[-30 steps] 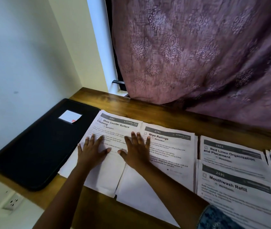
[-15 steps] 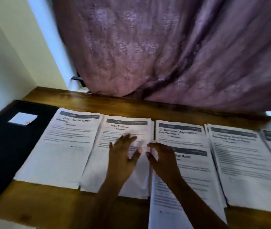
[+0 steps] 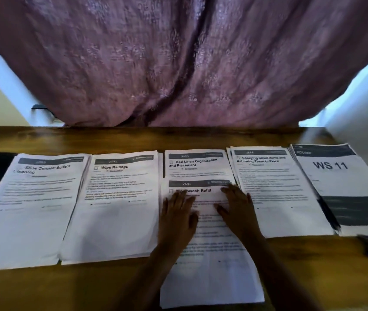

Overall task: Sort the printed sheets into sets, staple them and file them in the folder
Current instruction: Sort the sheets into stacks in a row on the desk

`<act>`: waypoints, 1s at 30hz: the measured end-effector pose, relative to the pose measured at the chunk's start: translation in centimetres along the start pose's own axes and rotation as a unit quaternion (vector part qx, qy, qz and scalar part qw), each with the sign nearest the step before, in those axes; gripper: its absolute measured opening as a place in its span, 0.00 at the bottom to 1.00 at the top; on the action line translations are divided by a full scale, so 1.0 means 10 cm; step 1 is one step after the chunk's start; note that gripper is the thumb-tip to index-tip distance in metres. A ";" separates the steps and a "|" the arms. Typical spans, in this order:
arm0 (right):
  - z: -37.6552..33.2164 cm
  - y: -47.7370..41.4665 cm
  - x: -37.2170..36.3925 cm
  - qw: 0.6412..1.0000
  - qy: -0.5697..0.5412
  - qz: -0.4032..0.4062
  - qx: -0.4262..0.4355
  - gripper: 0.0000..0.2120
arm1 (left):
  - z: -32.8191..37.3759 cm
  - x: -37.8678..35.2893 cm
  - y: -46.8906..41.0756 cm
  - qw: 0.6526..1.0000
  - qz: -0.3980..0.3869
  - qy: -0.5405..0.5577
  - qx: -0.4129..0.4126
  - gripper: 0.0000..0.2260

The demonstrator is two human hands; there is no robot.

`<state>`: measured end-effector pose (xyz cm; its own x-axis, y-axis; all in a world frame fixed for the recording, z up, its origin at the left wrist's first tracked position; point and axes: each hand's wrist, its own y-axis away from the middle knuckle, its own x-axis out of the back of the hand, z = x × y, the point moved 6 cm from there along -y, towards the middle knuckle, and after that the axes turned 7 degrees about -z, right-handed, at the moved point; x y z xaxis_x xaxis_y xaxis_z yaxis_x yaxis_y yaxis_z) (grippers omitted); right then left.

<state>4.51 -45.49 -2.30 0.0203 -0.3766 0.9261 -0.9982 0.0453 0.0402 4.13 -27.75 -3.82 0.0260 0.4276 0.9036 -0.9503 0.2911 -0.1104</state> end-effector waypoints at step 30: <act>-1.33 -0.48 1.05 0.886 -0.441 0.042 0.139 0.19 | -1.02 1.77 0.06 0.870 0.120 0.440 0.187 0.21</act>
<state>10.30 -37.40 12.18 0.0159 -0.9644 0.2641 -0.9721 -0.0767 -0.2215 7.20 -11.26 7.91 -0.1157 0.9751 0.1894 -0.9913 -0.1253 0.0399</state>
